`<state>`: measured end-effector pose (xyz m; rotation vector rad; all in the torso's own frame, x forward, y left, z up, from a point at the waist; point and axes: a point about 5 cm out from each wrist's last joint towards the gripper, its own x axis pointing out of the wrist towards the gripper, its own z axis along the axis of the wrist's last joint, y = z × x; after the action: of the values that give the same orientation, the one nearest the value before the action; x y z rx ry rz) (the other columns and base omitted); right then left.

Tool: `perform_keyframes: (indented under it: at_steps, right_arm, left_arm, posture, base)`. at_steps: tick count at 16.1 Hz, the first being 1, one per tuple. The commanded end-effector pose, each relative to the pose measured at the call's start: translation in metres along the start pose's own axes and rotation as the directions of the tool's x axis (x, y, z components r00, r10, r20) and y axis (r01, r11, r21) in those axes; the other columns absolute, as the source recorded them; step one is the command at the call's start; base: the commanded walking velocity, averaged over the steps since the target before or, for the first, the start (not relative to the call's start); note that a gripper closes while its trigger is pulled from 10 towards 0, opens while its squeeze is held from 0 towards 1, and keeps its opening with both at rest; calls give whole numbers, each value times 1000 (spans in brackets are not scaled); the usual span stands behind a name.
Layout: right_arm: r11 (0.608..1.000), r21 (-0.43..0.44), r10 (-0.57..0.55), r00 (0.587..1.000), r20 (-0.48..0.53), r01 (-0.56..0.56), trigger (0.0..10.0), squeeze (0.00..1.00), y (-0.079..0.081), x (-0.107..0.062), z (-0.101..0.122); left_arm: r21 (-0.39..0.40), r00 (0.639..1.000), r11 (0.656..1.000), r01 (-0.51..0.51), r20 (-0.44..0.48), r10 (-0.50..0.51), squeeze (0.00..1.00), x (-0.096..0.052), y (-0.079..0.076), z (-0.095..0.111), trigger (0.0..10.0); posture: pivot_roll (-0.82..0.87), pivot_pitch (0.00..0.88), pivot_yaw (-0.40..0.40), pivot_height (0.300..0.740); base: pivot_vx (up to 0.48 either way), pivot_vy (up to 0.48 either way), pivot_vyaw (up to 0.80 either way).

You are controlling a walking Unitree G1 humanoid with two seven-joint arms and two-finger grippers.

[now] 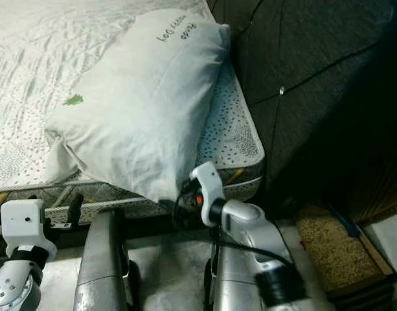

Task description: Clean up the room

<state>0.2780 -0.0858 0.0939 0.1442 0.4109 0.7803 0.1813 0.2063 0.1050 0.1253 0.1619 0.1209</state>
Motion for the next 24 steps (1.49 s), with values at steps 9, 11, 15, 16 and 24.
perform_keyframes:
  at_steps: [9,11,15,16,24]
  right_arm:
    - [975,100,-200,979,28,196,0,0,-15,1,9]
    - [976,113,-190,981,30,185,0,0,-14,2,12]
    - [967,105,-241,968,67,233,0,0,-22,4,20]
    - [968,81,-245,967,74,239,0,0,-24,4,23]
    - [866,-47,-487,861,149,498,0,0,-75,-3,57]
  left_arm:
    - [3,1000,1000,-1,-12,1,0,4,4,-1,10000]
    - [2,1000,1000,-5,-12,5,0,6,3,-1,10000]
    - [-8,1000,1000,-14,-7,14,0,9,2,-1,10000]
    - [-11,1000,1000,-14,-3,14,0,11,1,-1,10000]
    - [-61,997,998,-5,82,10,0,39,-14,15,10000]
  posture:
    - [99,164,0,493]
    - [96,164,1,493]
    - [95,142,-1,493]
    - [92,133,-3,493]
    - [74,76,-15,493]
  base:
    - [0,0,0]
    - [0,0,0]
    - [0,0,0]
    - [0,0,0]
    - [0,0,0]
